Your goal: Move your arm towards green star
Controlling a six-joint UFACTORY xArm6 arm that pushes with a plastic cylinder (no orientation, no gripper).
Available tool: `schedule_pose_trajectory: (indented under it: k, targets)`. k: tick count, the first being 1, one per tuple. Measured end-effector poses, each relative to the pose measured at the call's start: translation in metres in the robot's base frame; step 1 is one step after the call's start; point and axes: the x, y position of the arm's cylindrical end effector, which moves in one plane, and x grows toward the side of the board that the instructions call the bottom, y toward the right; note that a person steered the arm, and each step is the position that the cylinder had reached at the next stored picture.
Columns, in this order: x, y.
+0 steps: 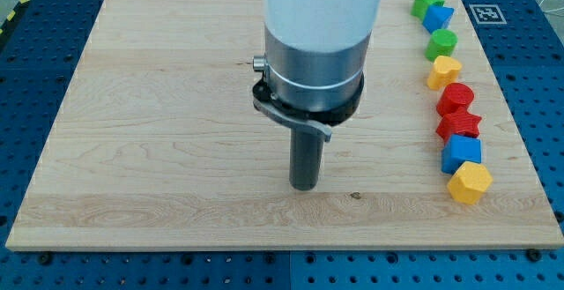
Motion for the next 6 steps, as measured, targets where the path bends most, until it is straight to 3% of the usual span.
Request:
schedule_pose_trajectory:
  k: [2,5,6]
  targets:
    - [-0.113,-0.001]
    - [-0.339,0.029]
    - [-0.355,0.071]
